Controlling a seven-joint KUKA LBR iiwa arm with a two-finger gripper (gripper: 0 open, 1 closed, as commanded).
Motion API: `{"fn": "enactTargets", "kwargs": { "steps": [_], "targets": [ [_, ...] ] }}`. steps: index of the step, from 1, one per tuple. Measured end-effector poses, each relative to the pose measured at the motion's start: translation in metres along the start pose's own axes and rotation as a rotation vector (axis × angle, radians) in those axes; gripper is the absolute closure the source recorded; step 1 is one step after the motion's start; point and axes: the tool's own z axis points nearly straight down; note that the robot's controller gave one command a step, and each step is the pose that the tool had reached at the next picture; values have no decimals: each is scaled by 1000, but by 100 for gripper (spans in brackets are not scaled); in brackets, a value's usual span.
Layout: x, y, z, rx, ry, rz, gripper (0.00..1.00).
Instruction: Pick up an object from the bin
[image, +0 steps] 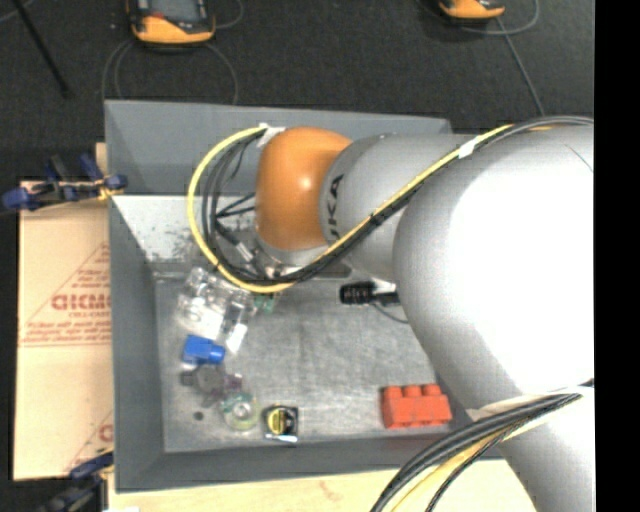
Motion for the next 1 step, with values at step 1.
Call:
{"fn": "enactTargets", "kwargs": {
  "steps": [1],
  "targets": [
    [-4, 11, -129, 4, 5, -279, 100]
  ]
}}
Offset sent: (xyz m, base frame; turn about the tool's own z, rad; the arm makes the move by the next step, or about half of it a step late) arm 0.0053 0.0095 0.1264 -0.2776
